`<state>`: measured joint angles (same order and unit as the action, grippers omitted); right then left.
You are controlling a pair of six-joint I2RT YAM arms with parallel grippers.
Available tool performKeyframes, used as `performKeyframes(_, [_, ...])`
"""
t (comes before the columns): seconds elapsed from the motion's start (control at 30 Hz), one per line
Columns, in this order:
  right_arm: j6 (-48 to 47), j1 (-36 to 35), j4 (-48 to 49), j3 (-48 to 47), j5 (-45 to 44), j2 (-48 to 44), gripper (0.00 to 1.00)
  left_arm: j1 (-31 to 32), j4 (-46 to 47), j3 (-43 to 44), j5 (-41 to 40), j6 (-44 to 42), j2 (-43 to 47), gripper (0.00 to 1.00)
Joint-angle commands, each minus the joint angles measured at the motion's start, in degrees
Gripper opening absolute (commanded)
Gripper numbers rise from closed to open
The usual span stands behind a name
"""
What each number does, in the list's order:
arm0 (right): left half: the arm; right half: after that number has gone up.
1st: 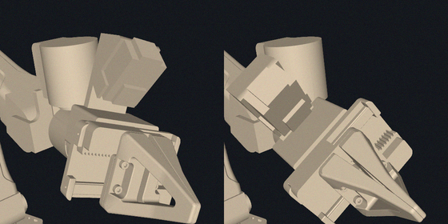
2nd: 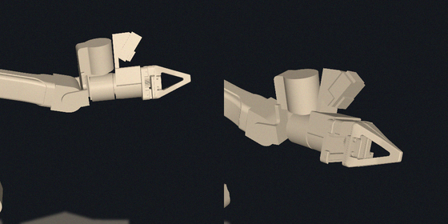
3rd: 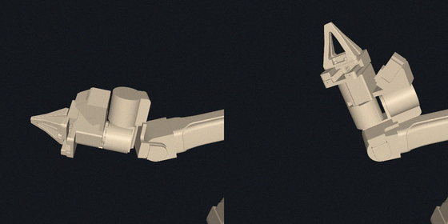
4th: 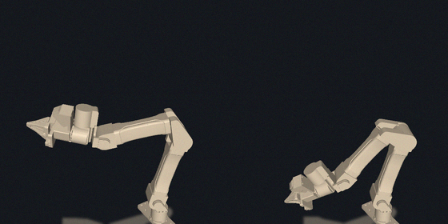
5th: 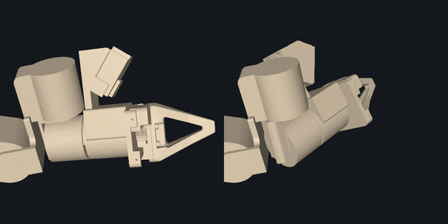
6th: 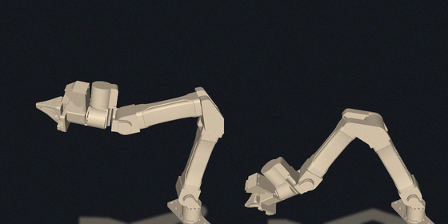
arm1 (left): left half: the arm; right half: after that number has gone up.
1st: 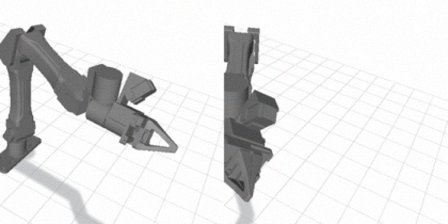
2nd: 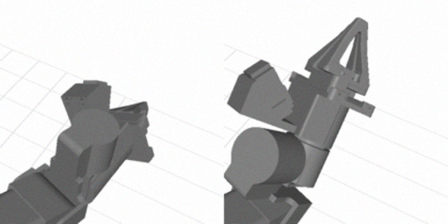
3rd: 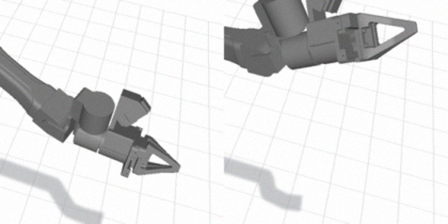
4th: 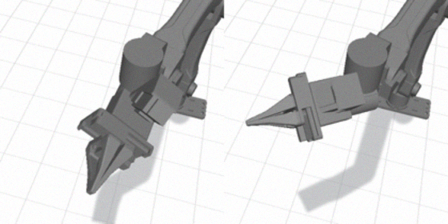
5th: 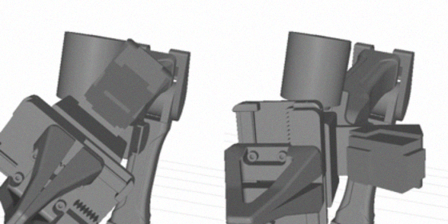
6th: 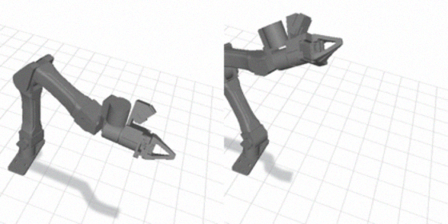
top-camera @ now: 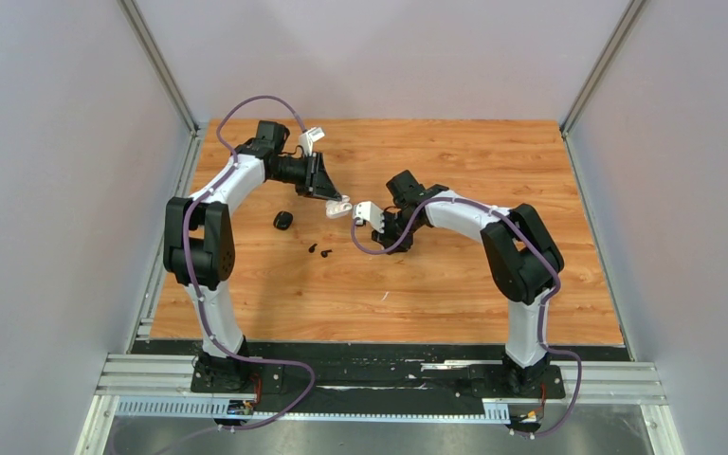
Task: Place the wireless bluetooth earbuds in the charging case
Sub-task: Pick up the left earbud from the center of the board.
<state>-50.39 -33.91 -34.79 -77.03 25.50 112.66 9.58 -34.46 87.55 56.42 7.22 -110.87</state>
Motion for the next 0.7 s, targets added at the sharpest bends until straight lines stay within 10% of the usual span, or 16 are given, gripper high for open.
performKeyframes(0.0, [1.9,0.3,1.0,-2.7,0.9,0.5,0.23,-0.4,1.1,2.5,1.6,0.5,-0.5,0.0])
performKeyframes(0.67, [3.6,1.0,-0.1,-6.1,3.2,2.8,0.14,-0.4,1.0,3.3,1.8,0.9,-1.3,0.0])
